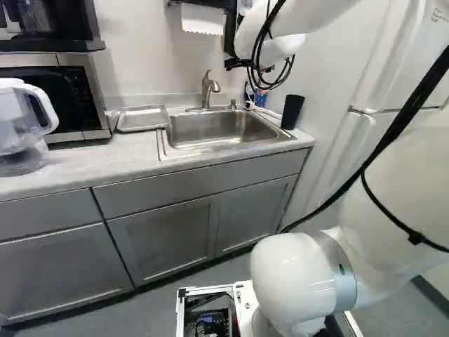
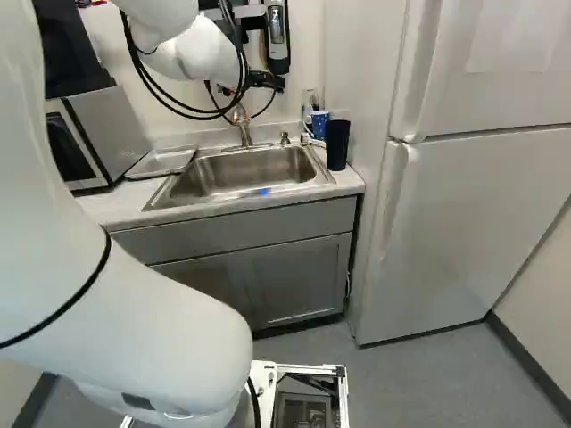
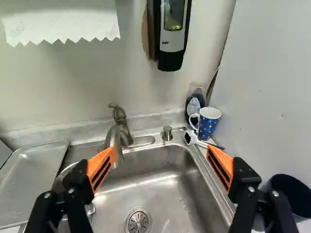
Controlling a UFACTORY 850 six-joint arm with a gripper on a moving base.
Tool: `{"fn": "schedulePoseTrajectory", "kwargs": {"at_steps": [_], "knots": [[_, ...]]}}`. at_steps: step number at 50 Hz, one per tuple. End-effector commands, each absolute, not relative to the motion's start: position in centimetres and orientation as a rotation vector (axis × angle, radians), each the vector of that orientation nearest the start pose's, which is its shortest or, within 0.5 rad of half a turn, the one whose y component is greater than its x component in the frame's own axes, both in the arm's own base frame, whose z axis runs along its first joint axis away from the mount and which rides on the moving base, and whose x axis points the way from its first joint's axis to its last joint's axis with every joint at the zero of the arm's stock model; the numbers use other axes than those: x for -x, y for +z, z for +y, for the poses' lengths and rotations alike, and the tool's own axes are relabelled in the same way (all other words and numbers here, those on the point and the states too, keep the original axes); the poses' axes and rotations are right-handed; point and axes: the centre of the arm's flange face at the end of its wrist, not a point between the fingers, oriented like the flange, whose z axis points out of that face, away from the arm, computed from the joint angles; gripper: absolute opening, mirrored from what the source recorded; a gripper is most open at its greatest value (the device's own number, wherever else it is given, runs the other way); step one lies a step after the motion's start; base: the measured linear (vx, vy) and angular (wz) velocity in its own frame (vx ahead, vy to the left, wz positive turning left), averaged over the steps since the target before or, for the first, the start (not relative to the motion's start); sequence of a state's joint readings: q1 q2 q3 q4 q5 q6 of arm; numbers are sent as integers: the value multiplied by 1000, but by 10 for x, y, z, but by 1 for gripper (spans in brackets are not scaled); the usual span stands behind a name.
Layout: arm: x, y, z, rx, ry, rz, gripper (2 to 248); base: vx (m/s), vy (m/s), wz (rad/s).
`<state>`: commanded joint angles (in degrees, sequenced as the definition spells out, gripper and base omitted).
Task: Rinse the cup and place it in the tray
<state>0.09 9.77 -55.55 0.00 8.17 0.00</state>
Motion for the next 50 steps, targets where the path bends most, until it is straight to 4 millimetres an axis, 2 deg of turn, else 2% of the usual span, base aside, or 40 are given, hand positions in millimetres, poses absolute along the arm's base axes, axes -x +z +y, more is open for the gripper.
{"fn": "schedulePoseTrajectory", "kwargs": {"at_steps": [50], "knots": [[-471, 681, 1, 2517, -1878, -2, 247, 61, 1, -6]]}}
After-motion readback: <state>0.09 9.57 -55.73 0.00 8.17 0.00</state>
